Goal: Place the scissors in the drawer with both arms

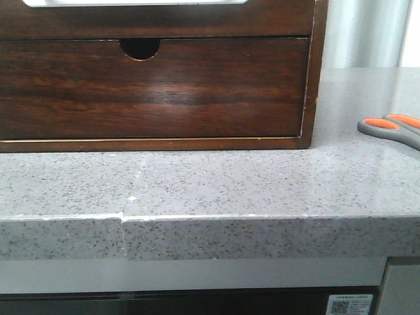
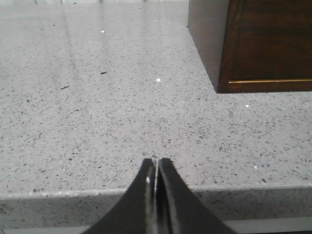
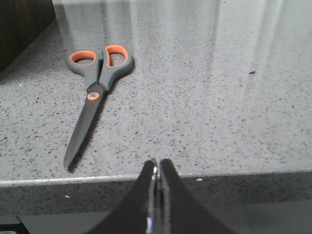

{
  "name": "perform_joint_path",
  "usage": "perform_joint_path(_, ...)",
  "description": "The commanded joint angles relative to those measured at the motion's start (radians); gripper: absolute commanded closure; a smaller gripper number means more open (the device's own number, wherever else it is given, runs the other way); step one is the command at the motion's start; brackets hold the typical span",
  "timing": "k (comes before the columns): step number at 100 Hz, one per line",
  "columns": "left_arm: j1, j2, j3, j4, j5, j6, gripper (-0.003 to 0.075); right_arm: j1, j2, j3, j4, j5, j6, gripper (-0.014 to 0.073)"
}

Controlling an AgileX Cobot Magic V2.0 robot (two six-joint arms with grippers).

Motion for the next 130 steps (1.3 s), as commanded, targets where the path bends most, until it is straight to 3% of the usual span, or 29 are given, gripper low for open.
perform_joint_path(1,0.001,-0.029,0.019,-0.01,-0.075,-0.003,0.0742,-0.004,-0.024,0.029,-0.008,-0.022,-0.002,0.0641)
perform_joint_path(81,0.001,-0.029,0.019,-0.012,-0.113,-0.003,0.0742,-0.004,-0.024,0.029,-0.008,-0.031,-0.002,0.0641)
perform_joint_path(99,0.001,-0.029,0.019,-0.107,-0.12,-0.003,0.0742,-0.004,-0.022,0.029,-0.014,-0.054,-0.002,0.0641)
perform_joint_path(109,0.001,-0.029,0.019,-0.232,-0.142,-0.005,0.0742,-0.004,-0.022,0.029,-0.003,-0.1,-0.002,0.0641)
perform_joint_path(130,0.001,-0.029,0.019,-0.236,-0.283,-0.005,0.0742,-0.004,-0.022,0.029,0.014,-0.231,-0.002,0.0641)
